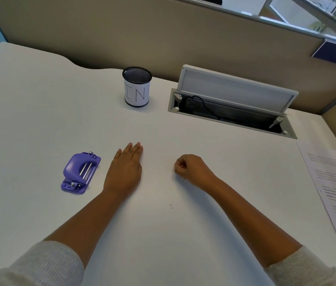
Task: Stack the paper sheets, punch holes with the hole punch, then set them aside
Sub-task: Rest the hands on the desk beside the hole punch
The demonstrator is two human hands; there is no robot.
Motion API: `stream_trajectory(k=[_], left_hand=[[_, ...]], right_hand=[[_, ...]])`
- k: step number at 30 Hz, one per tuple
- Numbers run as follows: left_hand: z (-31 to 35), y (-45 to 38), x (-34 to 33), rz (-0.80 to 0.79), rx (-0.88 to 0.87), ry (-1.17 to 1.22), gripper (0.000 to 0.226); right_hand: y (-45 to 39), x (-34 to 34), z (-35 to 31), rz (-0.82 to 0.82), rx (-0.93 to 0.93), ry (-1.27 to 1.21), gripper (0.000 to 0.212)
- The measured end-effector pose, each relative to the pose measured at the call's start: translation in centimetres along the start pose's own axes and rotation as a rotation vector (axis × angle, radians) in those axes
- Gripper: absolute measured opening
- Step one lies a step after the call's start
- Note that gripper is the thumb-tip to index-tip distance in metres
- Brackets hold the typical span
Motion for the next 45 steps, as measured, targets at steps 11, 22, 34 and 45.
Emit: stream_trajectory(k=[11,22,34,45], left_hand=[[0.0,-0.1,0.2,-0.025,-0.013,-0.082,0.051],[-0.1,-0.3,-0.1,-0.004,-0.03,-0.08,0.051],[-0.3,-0.2,0.2,0.007,-0.018,-0.11,0.051],[-0.4,0.0,0.4,-0.032,0.022,-0.09,0.052]], right_hand=[[-7.0,6.5,-9.4,-0.015,-0.002,-0.391,0.021],[-17.0,9.9,-20.3,0.253,0.059,-0.31,0.035],[-14.3,11.1,-19.6,0.323,0.188,-0.325,0.022],[-1.7,5.0,-7.3,0.129,0.165,-0.153,0.02]])
Point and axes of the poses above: each hand's wrist, its own y-axis away from the middle knuckle, its own x-axis out of the back of the hand, z = x × y, the point moved 7 cm from there along -y, towards the middle knuckle, and after that the axes turned 14 degrees about -x, right-handed, at the moved point
